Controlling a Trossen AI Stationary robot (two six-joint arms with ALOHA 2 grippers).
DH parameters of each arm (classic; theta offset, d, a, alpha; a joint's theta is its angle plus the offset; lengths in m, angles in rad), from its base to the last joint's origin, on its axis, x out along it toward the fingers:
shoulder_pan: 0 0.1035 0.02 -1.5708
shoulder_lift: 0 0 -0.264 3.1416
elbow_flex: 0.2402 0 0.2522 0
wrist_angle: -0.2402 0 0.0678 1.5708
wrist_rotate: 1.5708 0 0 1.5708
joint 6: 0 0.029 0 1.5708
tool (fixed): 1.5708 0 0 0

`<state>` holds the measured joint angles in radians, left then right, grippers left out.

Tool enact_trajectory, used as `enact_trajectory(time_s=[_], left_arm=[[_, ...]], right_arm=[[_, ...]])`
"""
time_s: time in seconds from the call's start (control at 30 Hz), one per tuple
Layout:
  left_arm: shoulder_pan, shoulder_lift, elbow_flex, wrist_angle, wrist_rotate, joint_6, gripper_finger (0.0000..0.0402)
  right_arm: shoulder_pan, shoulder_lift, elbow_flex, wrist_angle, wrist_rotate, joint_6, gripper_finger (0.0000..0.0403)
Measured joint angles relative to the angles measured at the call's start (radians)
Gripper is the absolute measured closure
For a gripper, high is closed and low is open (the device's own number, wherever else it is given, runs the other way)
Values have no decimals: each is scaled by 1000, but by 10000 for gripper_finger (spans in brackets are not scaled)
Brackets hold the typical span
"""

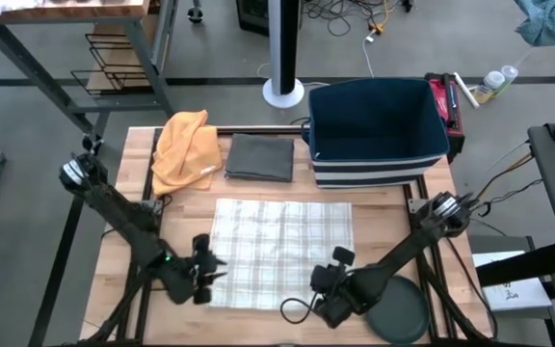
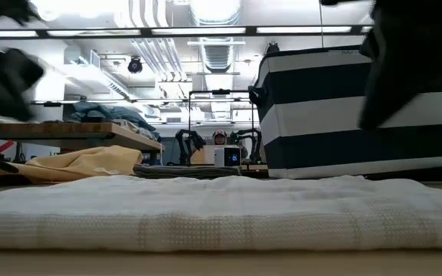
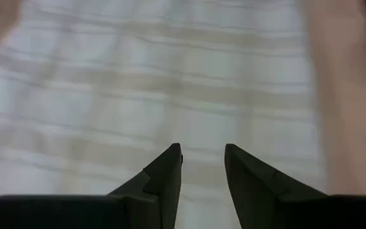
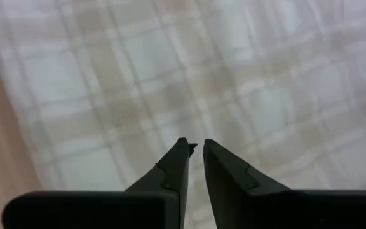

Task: Fold kitchen towel into neat rectangle
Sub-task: Fold the white patterned towel

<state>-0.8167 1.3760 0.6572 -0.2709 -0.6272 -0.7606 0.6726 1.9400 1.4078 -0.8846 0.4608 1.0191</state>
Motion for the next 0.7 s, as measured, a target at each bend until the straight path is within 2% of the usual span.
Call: enact_trajectory(time_s=[0.1,0.2,0.3,0.43,0.57,0.7], left_arm=[[87,24,-27,66,18,94,287],[143,46,-54,127,18,170,287],[169,61,-71,161,13,184,287],[174,93,-99,240,11,188,287],[177,146,-138,326,-4,185,287],[185,207,-164,384,-11,183,287]], right_arm=[[12,18,-41,4,-35,78,358],[12,35,-97,6,-162,120,355],[13,33,-139,7,-239,169,351],[15,25,-150,13,-240,198,348],[10,31,-116,23,-181,141,353],[-5,32,-97,30,-164,122,362]])
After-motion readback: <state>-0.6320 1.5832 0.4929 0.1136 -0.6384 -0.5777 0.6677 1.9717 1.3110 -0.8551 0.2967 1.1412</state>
